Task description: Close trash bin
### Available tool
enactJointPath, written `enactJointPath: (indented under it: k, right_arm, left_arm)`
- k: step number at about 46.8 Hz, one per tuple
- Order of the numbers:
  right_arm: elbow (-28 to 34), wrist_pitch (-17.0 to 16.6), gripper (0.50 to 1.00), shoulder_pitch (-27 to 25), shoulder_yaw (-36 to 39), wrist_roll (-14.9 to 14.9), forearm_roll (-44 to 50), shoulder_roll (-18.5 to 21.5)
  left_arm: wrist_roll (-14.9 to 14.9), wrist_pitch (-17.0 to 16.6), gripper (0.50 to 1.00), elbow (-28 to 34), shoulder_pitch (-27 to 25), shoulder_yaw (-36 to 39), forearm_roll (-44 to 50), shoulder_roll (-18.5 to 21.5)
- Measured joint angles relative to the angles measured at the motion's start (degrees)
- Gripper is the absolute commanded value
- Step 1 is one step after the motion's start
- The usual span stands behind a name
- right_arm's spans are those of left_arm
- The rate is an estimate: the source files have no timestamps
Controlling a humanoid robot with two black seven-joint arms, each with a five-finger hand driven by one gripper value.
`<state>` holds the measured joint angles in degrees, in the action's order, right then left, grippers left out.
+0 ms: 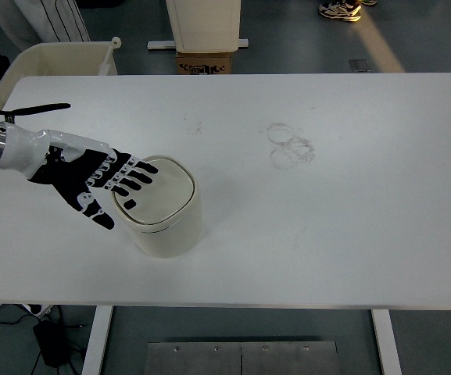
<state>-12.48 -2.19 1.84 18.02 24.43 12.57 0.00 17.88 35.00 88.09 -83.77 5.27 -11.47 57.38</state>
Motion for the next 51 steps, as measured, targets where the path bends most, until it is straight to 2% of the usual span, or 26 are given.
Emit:
enactJointPath:
  k: [19, 29, 51]
  right_arm:
    - [0.0, 0.0, 0.991, -0.1, 0.0, 0.0, 0.0, 0.0]
    - [0.0, 0.0, 0.991, -0.1, 0.0, 0.1, 0.0, 0.0]
    - [0.0, -0.1, 0.991, -0.4, 0.0, 0.1, 0.0, 0.0]
  left_arm:
    - [-0.3, -0.3, 1.0, -3.0, -2.0, -0.6, 0.6, -1.8]
    - [-0.6, -0.3, 1.0, -11.9, -3.6, -5.6, 3.5, -6.3]
    - [-0.7, 0.0, 1.0, -33.8, -3.7, -16.6, 7.3, -15.1]
